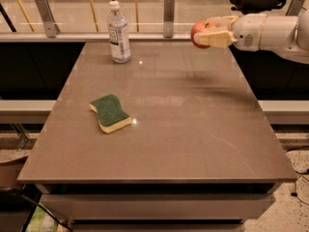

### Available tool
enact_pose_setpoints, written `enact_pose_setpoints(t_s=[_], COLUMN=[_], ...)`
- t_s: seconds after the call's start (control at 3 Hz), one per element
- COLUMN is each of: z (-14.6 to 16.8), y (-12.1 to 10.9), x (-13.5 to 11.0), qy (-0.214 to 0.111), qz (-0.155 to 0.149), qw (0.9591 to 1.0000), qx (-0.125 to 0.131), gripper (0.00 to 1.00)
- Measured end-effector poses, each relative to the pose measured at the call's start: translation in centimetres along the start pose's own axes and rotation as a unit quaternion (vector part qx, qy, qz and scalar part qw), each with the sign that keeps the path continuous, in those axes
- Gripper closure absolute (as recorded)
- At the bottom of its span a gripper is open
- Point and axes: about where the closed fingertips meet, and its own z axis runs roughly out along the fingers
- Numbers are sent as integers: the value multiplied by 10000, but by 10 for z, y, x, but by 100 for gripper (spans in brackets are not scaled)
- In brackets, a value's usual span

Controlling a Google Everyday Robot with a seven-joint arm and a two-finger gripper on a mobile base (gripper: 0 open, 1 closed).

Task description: Pick apple

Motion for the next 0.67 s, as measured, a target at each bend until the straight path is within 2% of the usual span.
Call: enact_pose_setpoints(t_s=[0.67], z=[-6], y=[2], x=[-62], qy=[-91], qz=[-462], qw=[9985], qx=[283], gripper=[100])
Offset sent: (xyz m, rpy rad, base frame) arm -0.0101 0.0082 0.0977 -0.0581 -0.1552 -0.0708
